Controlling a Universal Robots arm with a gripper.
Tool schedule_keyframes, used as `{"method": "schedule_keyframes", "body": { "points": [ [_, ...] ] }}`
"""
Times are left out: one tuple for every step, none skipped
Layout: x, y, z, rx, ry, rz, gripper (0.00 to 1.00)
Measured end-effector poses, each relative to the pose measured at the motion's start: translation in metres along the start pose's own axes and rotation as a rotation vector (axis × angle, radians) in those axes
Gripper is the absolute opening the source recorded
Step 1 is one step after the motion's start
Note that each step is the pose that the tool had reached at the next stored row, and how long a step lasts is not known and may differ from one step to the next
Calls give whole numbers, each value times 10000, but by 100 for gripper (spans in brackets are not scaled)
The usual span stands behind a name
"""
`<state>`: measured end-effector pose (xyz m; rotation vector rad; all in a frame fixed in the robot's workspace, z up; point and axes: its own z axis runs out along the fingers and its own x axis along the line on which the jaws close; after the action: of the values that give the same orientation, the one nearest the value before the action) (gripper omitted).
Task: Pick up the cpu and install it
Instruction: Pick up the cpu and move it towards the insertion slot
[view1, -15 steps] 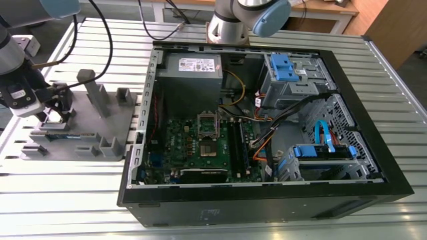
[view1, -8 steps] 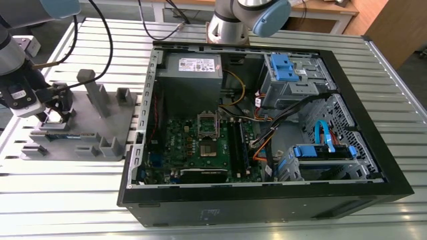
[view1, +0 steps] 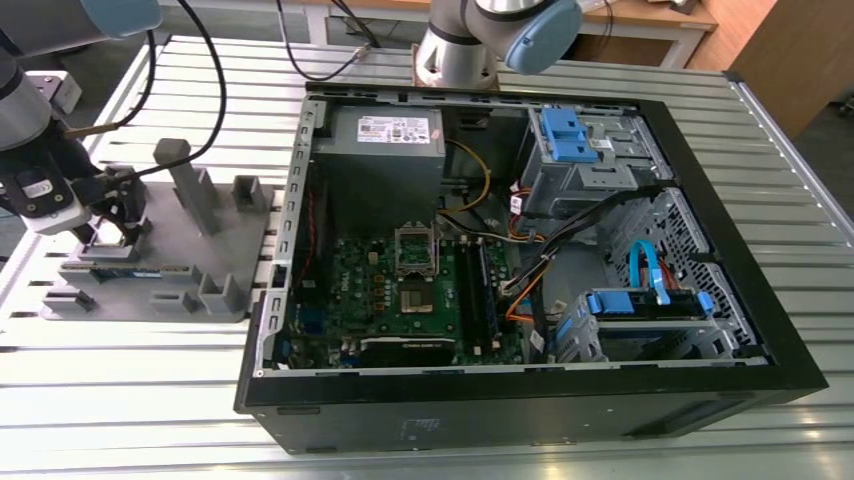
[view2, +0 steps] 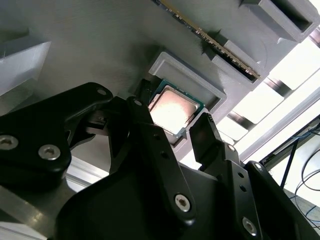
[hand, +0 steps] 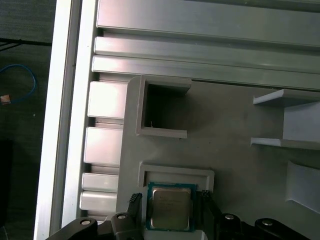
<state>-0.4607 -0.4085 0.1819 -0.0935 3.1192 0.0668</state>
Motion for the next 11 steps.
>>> {"method": "schedule_keyframes", "body": {
  "points": [
    [0,0,0,0,0,0,59],
    [0,1,0,0,0,0,59],
    [0,1,0,0,0,0,59],
    [0,1,0,0,1,1,59],
    [0,2,0,0,0,0,57],
    [0,2,0,0,1,0,57],
    [0,2,0,0,0,0,50],
    [0,2,0,1,1,1,50],
    [0,3,0,0,1,1,50],
    [0,3,0,0,1,0,50],
    [0,3,0,0,1,1,50]
  ]
}}
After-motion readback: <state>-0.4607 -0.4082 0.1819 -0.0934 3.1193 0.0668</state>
